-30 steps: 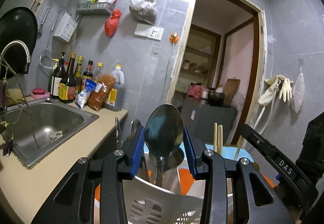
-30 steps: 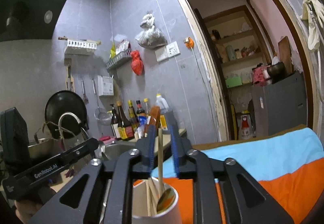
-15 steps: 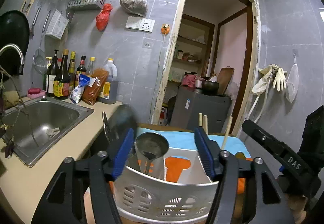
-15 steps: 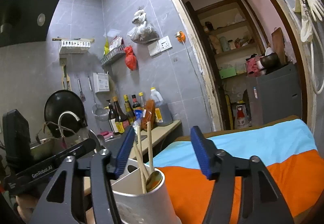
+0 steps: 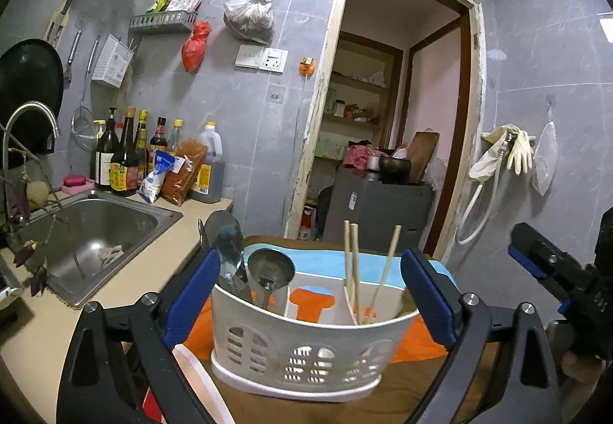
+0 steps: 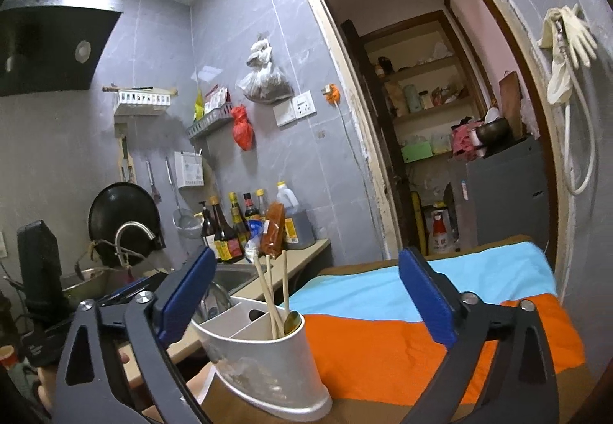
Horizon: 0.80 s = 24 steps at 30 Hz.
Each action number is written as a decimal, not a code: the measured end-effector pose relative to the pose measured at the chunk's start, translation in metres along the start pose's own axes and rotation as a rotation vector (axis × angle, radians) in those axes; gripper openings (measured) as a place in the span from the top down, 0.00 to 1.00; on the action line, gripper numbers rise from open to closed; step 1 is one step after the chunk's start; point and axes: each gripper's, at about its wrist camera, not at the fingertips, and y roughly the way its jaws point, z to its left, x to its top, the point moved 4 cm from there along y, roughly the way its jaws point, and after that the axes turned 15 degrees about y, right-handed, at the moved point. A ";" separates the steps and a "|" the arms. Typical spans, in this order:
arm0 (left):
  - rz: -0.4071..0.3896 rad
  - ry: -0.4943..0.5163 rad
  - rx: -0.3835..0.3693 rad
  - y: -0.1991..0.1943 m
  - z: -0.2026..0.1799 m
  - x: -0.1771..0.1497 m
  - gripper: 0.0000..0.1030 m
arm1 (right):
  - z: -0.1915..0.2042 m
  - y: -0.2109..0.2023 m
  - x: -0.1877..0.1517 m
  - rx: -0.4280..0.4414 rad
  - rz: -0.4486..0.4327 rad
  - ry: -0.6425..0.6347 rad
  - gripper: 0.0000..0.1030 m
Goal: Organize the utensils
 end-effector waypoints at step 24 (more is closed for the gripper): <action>0.067 0.120 -0.029 -0.103 -0.083 -0.014 0.04 | 0.015 -0.148 -0.010 -0.170 0.122 0.001 0.00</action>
